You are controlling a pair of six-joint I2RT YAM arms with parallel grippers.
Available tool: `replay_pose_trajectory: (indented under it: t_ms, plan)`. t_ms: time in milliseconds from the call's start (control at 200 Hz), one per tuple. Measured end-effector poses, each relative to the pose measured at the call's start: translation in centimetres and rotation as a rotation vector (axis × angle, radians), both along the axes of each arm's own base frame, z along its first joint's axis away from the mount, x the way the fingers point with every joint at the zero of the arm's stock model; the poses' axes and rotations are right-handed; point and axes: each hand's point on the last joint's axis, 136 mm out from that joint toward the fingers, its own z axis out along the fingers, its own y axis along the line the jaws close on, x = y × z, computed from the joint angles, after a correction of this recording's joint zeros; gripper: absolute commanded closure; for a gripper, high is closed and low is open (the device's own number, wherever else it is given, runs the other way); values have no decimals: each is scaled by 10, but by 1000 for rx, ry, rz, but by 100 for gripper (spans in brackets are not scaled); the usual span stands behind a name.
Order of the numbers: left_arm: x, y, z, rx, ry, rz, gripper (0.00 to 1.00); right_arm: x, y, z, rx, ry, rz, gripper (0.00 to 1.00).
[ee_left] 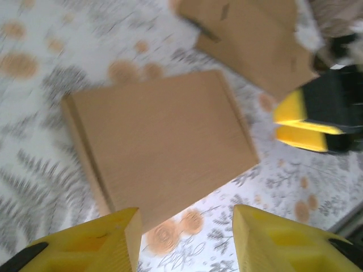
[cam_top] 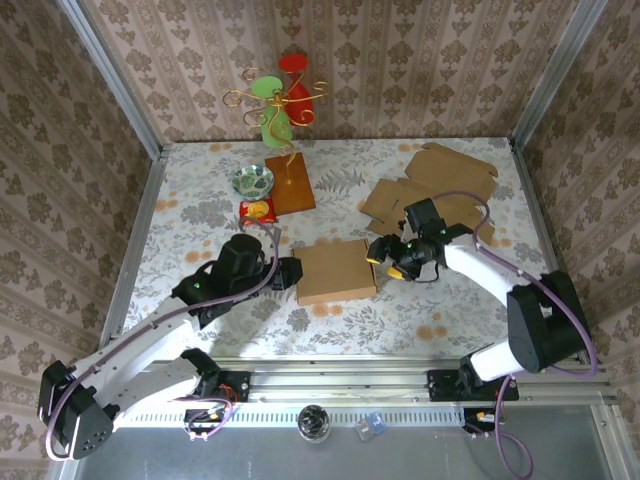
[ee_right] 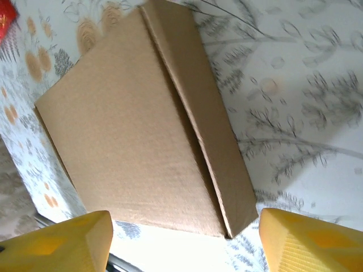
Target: Fold the paper box
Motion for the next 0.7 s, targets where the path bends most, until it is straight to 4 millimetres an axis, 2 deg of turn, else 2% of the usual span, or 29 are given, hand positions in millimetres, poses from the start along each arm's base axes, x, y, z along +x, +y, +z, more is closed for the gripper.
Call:
replay_pose_trajectory:
  t_ms: [110,275,455,560,700]
  plan:
    - [3,-8,16,7,-72,-58,51,10,4,-9,-44,-7,117,32]
    - [3,-9,15,29,-98,-91,51,14,6,-24,-93,16,238,32]
    - [1,-7,21,19,-117,-93,51,8,12,-34,-82,47,292,39]
    - [-4,1,30,4,-145,-81,53,1,24,-39,-71,68,316,43]
    - [-12,26,34,33,-149,-5,55,-3,45,-41,-59,67,326,47]
